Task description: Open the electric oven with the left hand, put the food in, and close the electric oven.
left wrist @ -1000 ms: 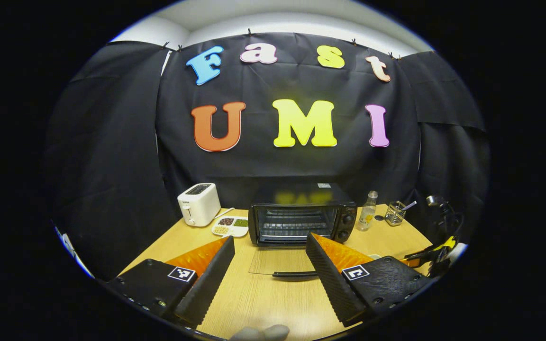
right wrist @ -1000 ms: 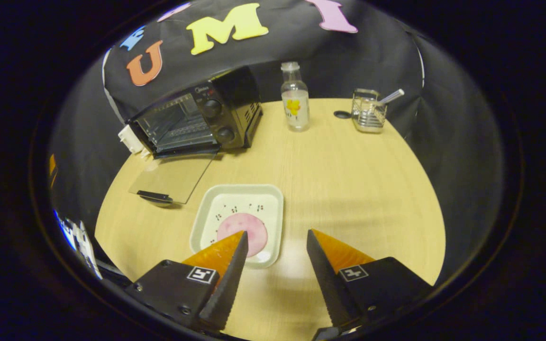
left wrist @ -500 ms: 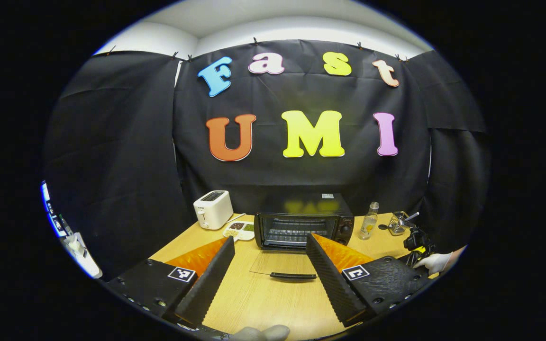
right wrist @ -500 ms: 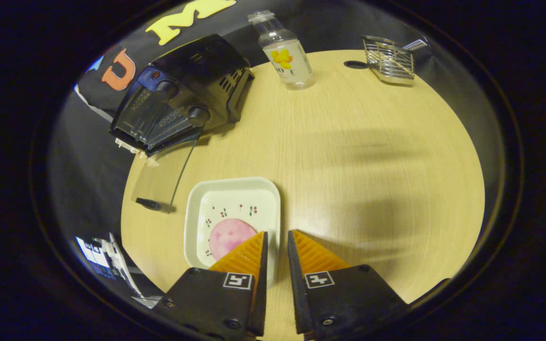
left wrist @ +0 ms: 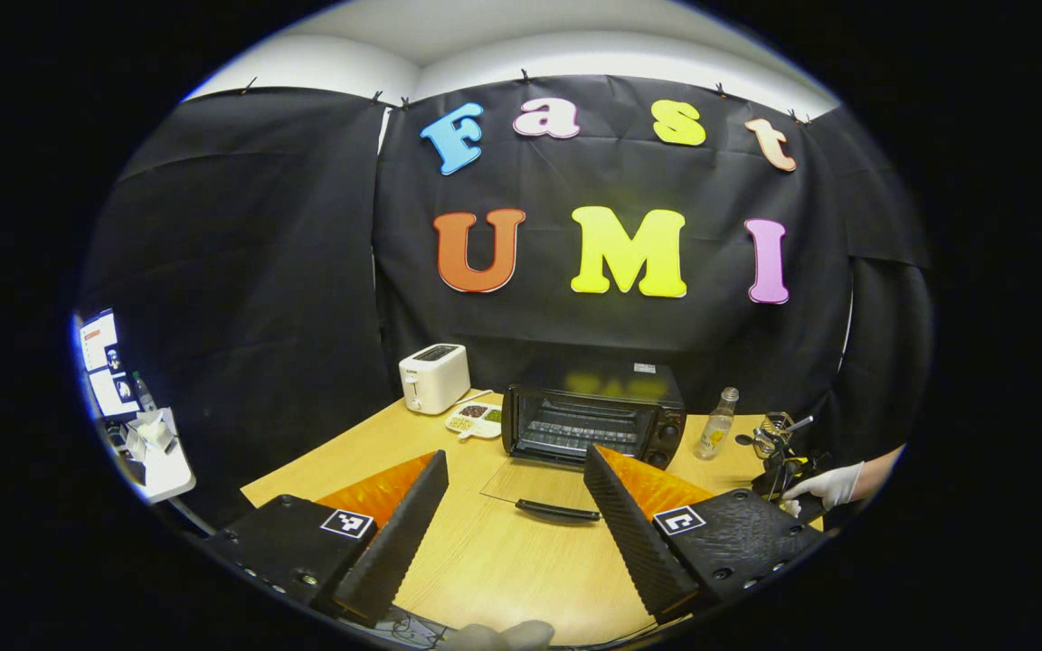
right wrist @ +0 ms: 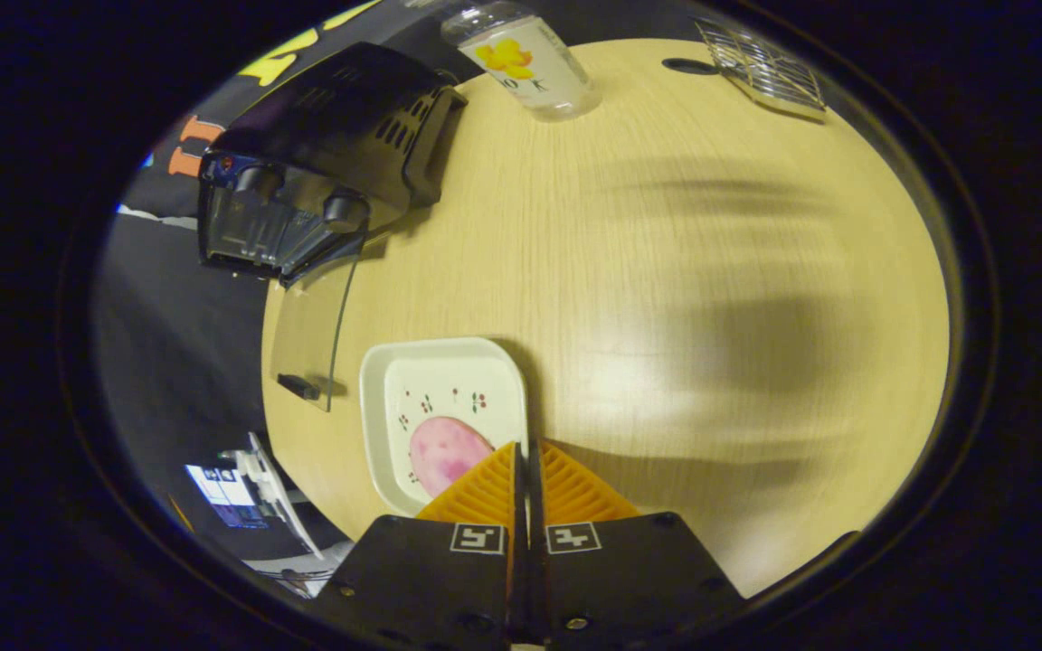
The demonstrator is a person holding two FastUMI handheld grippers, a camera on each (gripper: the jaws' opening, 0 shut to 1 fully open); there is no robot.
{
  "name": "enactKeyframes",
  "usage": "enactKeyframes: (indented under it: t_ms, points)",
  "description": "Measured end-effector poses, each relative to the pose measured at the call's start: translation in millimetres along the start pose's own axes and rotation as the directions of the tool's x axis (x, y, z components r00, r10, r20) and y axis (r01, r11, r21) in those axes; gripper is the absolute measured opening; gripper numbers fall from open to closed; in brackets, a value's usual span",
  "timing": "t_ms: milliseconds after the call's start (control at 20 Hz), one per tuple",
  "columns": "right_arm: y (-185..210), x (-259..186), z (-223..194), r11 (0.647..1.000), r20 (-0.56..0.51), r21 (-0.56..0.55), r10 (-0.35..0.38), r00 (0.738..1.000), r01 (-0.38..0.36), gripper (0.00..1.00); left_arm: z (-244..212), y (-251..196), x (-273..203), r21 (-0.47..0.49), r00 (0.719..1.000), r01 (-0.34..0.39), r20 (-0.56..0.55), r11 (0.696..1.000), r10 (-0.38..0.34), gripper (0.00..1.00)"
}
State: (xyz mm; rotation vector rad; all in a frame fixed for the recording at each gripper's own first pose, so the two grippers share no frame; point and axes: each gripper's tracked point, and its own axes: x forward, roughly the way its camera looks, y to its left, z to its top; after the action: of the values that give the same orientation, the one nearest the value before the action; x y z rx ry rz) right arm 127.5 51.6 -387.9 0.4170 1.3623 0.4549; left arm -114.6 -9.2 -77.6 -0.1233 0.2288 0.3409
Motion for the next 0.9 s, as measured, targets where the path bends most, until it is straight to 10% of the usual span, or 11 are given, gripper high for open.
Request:
enactKeyframes:
  t_ms: [300, 900]
  points:
    - [-1.0, -4.6, 1.5, 0.972, 0.172, 0.122, 0.177, 0.969, -0.199, 0.04, 4.0, 13.3, -1.3, -0.001, 0.999, -0.034, -0.007, 0.999, 0.034, 0.97]
    - [68.4, -58.2, -0.9, 0.867, 0.515, 0.369, 0.108, 0.851, -0.334, 0.04, 28.7, 14.1, 62.2, 0.125, 0.982, 0.184, 0.012, 0.975, -0.187, 0.97]
